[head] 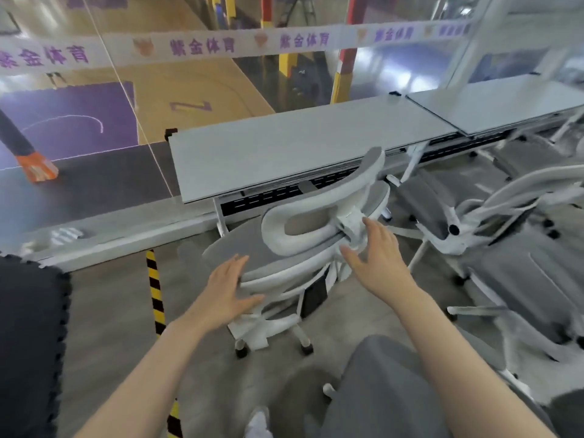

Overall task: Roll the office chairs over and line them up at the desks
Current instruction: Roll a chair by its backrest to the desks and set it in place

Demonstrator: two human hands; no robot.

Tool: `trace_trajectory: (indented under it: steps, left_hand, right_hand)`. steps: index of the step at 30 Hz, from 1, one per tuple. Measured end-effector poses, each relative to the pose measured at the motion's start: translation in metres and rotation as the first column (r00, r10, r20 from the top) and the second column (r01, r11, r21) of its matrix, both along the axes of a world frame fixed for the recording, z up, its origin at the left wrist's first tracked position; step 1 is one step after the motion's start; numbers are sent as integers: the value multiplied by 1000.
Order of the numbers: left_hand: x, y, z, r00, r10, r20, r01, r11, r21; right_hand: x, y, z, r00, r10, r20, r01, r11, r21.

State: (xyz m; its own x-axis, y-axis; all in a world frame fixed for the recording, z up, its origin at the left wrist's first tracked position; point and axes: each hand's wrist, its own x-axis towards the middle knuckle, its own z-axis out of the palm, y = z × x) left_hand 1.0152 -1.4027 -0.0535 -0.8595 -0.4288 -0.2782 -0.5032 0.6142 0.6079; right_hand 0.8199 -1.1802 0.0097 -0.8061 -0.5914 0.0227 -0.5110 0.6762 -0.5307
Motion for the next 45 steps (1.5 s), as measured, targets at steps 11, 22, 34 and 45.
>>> trace_trajectory:
  steps: [11, 22, 34, 45]
  left_hand:
    - [-40, -36, -16, 969, -221, 106, 204, 967, 154]
    - [-25, -20, -13, 919, -368, 142, 343, 923, 175]
    - [-23, -4, -10, 892, -436, 118, 410, 891, 197]
    - [-93, 17, -22, 914, -402, 48, 387, 903, 186]
  right_hand:
    - [-37, -50, -15, 964, -256, 73, 257, 966, -15]
    - [-6, -7, -23, 946, -325, -6, 325, 946, 7]
    - [34, 40, -39, 903, -425, -60, 426, 905, -7]
    - [-30, 55, -32, 889, -453, -63, 454, 891, 9]
